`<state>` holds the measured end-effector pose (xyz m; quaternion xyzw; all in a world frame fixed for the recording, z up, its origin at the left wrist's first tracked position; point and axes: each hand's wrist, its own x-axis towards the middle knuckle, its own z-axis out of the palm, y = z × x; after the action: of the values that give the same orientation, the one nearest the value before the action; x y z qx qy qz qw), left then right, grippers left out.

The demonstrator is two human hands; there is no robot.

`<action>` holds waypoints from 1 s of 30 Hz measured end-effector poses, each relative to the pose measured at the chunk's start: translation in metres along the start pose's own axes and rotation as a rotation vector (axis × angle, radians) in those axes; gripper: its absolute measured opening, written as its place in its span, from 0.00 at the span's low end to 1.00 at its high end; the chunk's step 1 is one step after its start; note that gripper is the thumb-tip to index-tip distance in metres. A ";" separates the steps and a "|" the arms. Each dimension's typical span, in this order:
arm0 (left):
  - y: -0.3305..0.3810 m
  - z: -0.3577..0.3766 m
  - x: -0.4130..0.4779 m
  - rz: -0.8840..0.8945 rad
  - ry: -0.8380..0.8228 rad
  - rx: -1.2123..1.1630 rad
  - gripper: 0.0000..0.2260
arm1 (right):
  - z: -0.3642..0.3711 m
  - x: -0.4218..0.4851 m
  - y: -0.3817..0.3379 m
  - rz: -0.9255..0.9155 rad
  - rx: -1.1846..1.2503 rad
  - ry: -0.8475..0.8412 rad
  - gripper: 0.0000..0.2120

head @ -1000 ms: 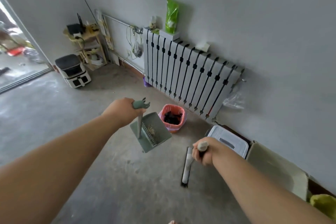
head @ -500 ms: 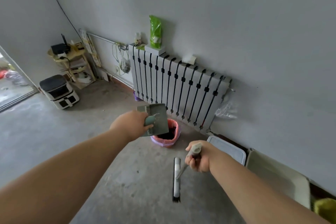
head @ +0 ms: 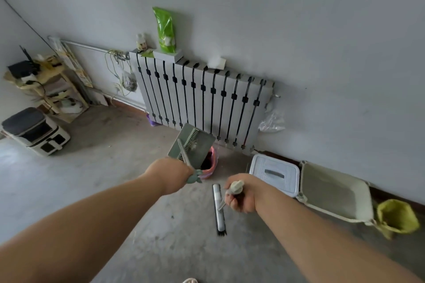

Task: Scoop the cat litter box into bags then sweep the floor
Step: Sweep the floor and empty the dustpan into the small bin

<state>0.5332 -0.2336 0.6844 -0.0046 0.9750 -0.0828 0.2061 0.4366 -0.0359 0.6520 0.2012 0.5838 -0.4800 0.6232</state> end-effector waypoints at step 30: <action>0.034 -0.027 0.006 0.098 -0.075 0.128 0.08 | -0.009 -0.014 0.023 0.003 -0.057 0.057 0.12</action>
<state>0.5174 -0.1958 0.7008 0.0533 0.9584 -0.1345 0.2461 0.4533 -0.0130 0.6554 0.1978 0.6142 -0.4563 0.6127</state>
